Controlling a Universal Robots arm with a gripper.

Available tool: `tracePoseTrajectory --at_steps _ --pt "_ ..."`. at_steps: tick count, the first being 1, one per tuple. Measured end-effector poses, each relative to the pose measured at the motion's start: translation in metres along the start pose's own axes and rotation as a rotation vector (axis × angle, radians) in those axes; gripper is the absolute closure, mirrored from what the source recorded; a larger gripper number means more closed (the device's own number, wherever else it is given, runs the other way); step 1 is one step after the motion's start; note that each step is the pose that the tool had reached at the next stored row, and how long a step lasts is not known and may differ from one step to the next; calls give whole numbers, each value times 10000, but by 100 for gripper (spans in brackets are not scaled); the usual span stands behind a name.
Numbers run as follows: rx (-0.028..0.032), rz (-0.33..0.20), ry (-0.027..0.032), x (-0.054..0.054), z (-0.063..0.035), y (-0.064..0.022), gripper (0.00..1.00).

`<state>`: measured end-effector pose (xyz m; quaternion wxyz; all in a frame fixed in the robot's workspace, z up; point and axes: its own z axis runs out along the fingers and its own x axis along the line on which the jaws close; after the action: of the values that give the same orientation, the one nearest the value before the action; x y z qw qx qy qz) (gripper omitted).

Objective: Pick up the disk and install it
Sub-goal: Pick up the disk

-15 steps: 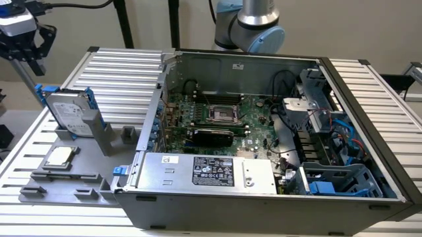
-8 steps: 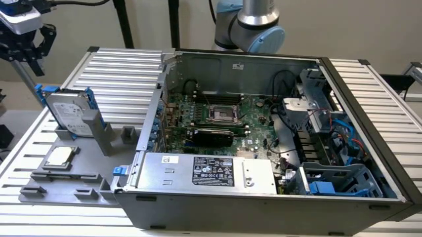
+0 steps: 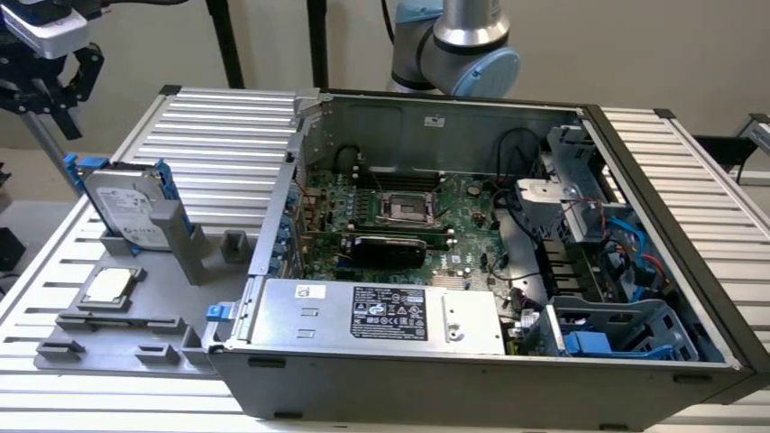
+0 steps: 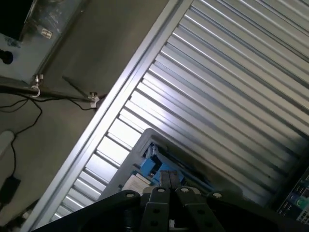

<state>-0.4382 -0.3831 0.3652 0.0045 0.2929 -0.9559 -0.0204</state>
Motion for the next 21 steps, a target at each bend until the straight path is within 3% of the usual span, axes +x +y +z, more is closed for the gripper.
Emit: tracePoseTrajectory --at_steps 21 --pt "-11 -3471 143 -16 31 -12 89"
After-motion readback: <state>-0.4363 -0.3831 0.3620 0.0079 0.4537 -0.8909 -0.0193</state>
